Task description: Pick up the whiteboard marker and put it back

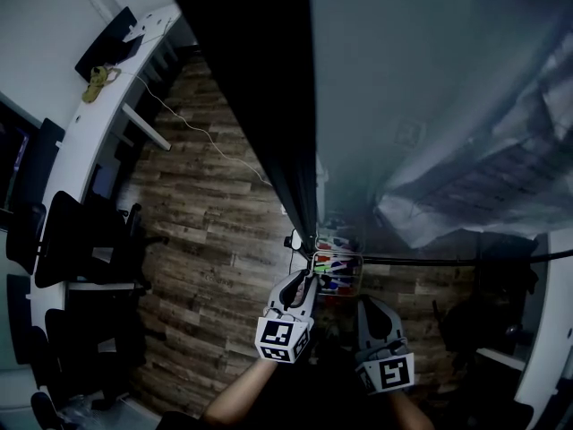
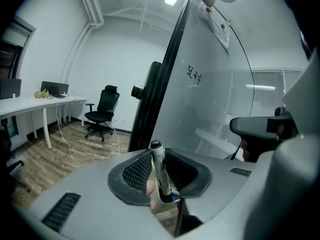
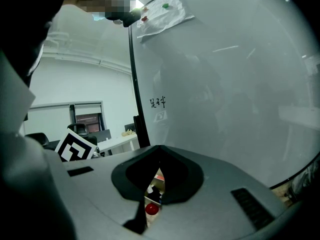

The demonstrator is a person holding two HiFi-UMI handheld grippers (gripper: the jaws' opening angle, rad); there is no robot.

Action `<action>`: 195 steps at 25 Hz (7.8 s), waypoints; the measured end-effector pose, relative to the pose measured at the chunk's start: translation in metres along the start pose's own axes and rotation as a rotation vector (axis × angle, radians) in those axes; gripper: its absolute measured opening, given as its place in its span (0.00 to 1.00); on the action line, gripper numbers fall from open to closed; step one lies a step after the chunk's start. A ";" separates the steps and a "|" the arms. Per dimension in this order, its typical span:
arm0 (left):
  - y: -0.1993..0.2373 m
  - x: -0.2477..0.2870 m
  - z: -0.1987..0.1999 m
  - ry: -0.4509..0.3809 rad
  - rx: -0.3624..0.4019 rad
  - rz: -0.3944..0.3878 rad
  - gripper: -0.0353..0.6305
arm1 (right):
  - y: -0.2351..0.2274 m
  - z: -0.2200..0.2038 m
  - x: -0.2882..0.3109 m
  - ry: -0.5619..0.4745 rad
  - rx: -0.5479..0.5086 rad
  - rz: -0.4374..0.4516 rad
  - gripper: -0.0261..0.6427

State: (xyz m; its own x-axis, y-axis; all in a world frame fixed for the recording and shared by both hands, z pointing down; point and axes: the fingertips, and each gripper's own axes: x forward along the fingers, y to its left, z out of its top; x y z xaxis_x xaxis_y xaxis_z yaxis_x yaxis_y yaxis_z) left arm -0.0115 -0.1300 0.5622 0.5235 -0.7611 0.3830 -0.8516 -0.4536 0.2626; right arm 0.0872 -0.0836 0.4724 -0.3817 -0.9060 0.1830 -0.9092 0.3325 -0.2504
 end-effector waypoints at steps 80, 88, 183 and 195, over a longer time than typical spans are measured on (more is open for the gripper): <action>-0.095 -0.199 0.026 -0.252 0.089 0.028 0.16 | 0.051 -0.001 -0.147 -0.113 -0.101 0.008 0.06; -0.091 -0.201 0.034 -0.263 0.103 -0.014 0.16 | 0.061 -0.004 -0.142 -0.112 -0.102 -0.008 0.06; -0.026 -0.081 0.044 -0.232 0.028 -0.002 0.16 | 0.006 -0.002 -0.055 -0.055 -0.093 -0.046 0.06; -0.018 -0.064 0.035 -0.213 0.005 0.006 0.16 | 0.001 0.011 -0.040 -0.082 -0.059 -0.062 0.06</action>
State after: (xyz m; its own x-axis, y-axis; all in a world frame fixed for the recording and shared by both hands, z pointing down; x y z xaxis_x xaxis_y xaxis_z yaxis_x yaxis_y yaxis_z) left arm -0.0305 -0.0893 0.5018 0.5012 -0.8444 0.1891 -0.8553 -0.4502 0.2564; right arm 0.1033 -0.0493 0.4543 -0.3118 -0.9429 0.1170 -0.9398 0.2880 -0.1837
